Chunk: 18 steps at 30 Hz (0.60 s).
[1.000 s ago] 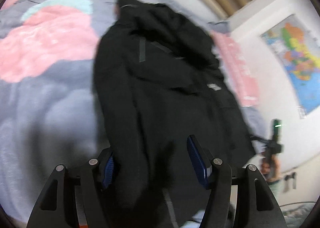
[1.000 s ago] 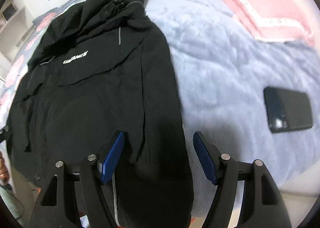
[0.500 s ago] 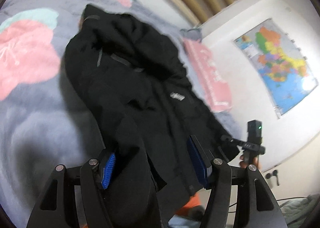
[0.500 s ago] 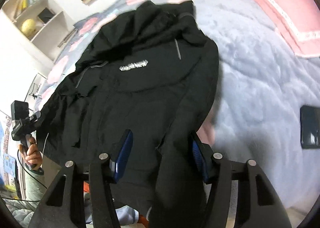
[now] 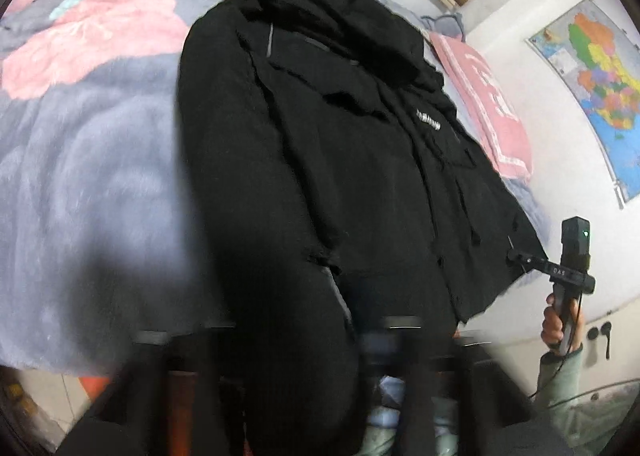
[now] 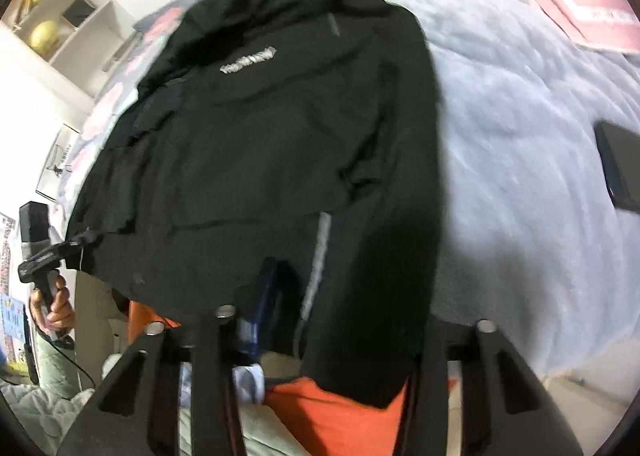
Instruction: Fold large clothes
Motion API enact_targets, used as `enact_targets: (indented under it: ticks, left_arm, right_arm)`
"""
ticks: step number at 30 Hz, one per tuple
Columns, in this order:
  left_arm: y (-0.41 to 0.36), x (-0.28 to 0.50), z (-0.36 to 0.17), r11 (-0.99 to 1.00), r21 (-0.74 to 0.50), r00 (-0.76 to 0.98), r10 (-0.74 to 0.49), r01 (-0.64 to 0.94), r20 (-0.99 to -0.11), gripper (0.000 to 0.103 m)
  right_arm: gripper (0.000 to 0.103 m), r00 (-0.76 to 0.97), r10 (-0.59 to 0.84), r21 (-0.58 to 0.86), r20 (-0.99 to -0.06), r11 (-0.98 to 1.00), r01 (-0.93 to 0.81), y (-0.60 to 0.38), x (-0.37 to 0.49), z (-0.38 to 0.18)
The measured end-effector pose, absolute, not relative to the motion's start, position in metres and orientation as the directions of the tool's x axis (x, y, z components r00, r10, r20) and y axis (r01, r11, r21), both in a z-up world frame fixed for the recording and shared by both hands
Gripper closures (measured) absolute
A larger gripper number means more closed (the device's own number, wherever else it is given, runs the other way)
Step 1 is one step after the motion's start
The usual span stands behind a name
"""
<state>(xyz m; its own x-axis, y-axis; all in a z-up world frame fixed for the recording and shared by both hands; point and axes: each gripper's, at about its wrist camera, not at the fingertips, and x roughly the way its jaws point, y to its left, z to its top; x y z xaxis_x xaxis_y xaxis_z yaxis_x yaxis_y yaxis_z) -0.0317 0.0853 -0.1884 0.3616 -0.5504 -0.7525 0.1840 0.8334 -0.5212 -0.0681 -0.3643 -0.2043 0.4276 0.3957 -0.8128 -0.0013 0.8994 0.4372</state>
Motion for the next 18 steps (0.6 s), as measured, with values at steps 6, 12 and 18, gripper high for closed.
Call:
enact_targets:
  ticks: [6,12,18]
  left_arm:
    - [0.09,-0.029,-0.133,0.813,-0.524,0.497,-0.575,0.255,-0.65,0.087]
    - [0.105,-0.011,-0.095,0.762,-0.578,0.579,-0.622,0.293,-0.527,0.087]
    - [0.104,0.023,-0.061,0.754,-0.577,0.633,-0.618,0.313,-0.465,0.087]
  right_arm:
    - [0.08,0.526,0.428,0.489,-0.735,0.872,-0.027,-0.381,-0.062,-0.165]
    - [0.08,0.571,0.444,0.509,-0.691,0.859,-0.053,-0.39,-0.05,-0.135]
    - [0.08,0.635,0.427,0.493,-0.644,0.866,-0.083,-0.395,-0.026,-0.098]
